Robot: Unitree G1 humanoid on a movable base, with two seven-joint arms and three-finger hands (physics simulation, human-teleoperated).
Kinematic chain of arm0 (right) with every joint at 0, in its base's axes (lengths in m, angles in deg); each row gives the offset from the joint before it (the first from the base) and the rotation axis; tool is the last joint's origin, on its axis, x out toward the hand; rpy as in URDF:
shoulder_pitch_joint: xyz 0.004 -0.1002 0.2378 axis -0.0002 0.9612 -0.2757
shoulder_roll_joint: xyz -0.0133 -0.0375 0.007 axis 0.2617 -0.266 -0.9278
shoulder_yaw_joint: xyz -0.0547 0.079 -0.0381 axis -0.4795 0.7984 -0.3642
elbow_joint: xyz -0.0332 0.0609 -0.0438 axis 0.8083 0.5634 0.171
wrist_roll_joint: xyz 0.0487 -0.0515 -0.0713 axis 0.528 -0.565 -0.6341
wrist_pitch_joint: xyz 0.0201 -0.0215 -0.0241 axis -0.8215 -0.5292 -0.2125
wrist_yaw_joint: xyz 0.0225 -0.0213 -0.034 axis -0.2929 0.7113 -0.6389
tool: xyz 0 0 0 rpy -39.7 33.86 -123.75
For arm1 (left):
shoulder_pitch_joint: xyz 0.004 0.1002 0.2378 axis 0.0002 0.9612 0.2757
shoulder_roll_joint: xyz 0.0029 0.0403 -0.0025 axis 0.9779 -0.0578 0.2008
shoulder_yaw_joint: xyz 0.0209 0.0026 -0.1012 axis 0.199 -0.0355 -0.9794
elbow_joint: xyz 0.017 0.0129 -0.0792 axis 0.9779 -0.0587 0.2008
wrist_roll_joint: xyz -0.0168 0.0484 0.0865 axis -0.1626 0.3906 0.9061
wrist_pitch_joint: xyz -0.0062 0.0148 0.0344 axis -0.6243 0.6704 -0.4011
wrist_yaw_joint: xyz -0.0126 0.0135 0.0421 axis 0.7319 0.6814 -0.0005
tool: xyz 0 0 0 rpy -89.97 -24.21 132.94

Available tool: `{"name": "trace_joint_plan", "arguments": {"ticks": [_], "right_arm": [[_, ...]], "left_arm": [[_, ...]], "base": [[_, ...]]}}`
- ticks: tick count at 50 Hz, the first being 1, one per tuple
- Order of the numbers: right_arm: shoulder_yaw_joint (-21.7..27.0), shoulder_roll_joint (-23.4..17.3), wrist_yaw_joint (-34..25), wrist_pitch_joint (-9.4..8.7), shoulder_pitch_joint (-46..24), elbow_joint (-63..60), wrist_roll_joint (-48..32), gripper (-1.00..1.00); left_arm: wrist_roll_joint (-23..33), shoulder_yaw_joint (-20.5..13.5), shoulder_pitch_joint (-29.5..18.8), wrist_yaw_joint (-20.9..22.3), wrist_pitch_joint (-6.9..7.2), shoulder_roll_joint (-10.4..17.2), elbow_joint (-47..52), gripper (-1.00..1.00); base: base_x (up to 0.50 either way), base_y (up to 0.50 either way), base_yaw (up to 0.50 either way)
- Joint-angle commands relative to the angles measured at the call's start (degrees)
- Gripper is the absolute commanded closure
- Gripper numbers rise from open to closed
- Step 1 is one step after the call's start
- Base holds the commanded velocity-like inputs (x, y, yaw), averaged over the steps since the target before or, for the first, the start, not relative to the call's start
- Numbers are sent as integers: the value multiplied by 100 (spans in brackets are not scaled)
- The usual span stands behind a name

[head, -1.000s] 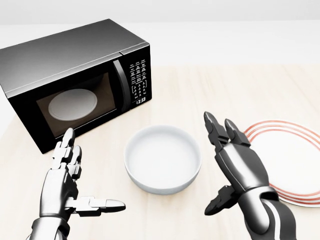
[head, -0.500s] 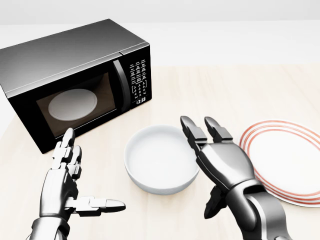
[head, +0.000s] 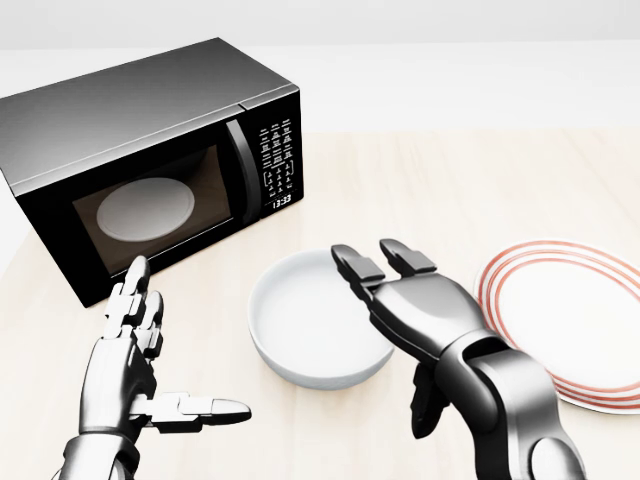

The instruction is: Pick up the white bowl and put it on the plate.

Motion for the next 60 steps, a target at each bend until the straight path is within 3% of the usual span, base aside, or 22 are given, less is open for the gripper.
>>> {"name": "trace_joint_plan", "arguments": {"ticks": [1, 39, 60], "right_arm": [[-23, 27, -221, 0, -293, 96, -43, -100], [-308, 199, -221, 0, -358, 808, -438, -100], [-410, 269, 86, 0, -495, 1434, -553, -100]], "left_arm": [[2, 0, 0, -1, 4, 0, 2, -100], [0, 0, 0, -2, 0, 0, 0, -100], [0, 0, 0, 1, 1, 0, 0, -100]], "base": [[0, 0, 0], [0, 0, 0], [0, 0, 0]]}}
